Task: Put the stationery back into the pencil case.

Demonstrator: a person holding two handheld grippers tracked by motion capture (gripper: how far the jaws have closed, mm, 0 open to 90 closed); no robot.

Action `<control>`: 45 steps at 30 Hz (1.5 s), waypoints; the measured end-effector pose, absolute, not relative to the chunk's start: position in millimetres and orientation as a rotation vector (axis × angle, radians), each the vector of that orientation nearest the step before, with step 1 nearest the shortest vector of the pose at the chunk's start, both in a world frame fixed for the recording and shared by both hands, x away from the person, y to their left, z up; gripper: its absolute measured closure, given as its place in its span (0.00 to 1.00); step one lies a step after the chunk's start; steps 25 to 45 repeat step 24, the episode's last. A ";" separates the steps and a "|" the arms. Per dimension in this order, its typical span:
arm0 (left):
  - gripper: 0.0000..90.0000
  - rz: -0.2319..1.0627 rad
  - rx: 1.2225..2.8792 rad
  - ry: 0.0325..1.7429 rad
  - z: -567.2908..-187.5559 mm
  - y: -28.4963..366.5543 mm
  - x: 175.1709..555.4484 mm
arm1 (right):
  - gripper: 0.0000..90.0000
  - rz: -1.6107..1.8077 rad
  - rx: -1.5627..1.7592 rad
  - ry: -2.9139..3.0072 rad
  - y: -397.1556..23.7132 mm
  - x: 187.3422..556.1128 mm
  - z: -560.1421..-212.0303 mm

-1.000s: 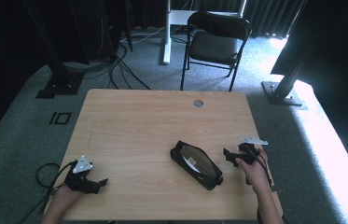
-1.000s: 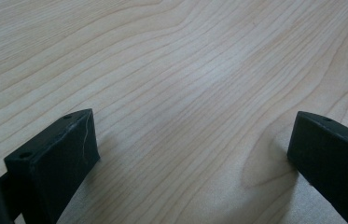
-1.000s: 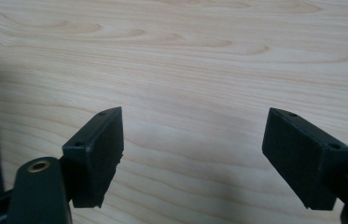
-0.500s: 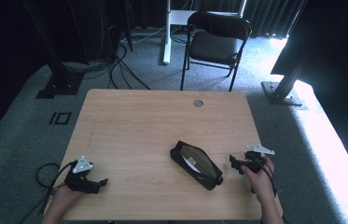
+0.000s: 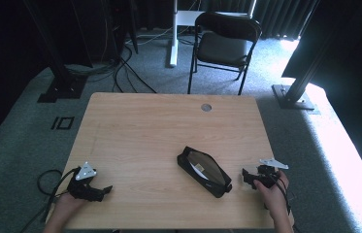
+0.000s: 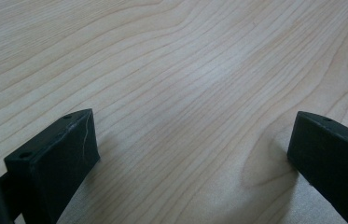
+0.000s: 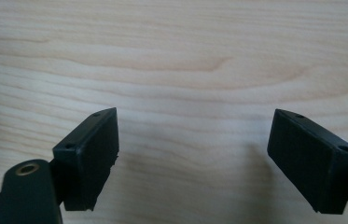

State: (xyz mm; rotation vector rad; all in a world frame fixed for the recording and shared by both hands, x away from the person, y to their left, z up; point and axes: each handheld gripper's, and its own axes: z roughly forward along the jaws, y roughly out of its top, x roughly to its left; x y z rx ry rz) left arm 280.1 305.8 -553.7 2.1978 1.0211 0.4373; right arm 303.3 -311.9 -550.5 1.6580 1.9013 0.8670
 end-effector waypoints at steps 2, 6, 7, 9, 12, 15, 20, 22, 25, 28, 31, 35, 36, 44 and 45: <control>0.02 0.437 2.199 1.021 -553.7 305.9 280.1 | 0.18 0.862 1.662 1.900 -313.2 301.1 -552.3; 0.02 0.437 2.199 1.020 -553.7 305.9 280.1 | 0.17 0.847 1.647 1.881 -318.1 297.1 -557.5; 0.02 0.438 2.199 1.020 -553.7 305.9 280.1 | 0.17 0.855 1.645 1.874 -319.0 296.1 -558.1; 0.02 0.437 2.197 1.021 -553.7 305.8 280.0 | 0.17 0.842 1.637 1.871 -319.5 294.5 -558.8; 0.02 0.438 2.197 1.021 -553.8 305.8 280.0 | 0.17 0.840 1.626 1.880 -319.2 292.4 -558.9; 0.02 0.438 2.196 1.022 -553.8 305.7 280.0 | 0.15 0.843 1.623 1.888 -318.9 292.3 -559.0; 0.02 0.438 2.197 1.021 -553.8 305.8 280.0 | 0.15 0.844 1.617 1.898 -318.6 292.4 -559.1; 0.02 0.438 2.197 1.021 -553.8 305.8 280.0 | 0.15 0.845 1.616 1.899 -318.5 292.4 -559.1; 0.02 0.438 2.197 1.021 -553.8 305.8 280.0 | 0.15 0.845 1.615 1.900 -318.5 292.4 -559.1; 0.02 0.438 2.197 1.021 -553.8 305.8 280.0 | 0.15 0.845 1.615 1.900 -318.5 292.4 -559.1; 0.02 0.438 2.197 1.021 -553.8 305.8 280.0 | 0.15 0.845 1.615 1.900 -318.5 292.4 -559.1; 0.02 0.438 2.197 1.021 -553.8 305.8 280.0 | 0.15 0.845 1.615 1.900 -318.5 292.4 -559.1; 0.02 0.438 2.197 1.021 -553.8 305.8 280.0 | 0.15 0.845 1.615 1.900 -318.5 292.4 -559.1; 0.02 0.438 2.197 1.021 -553.8 305.8 280.0 | 0.15 0.845 1.615 1.900 -318.5 292.4 -559.1; 0.02 0.438 2.197 1.021 -553.8 305.8 280.0 | 0.15 0.845 1.615 1.900 -318.5 292.4 -559.1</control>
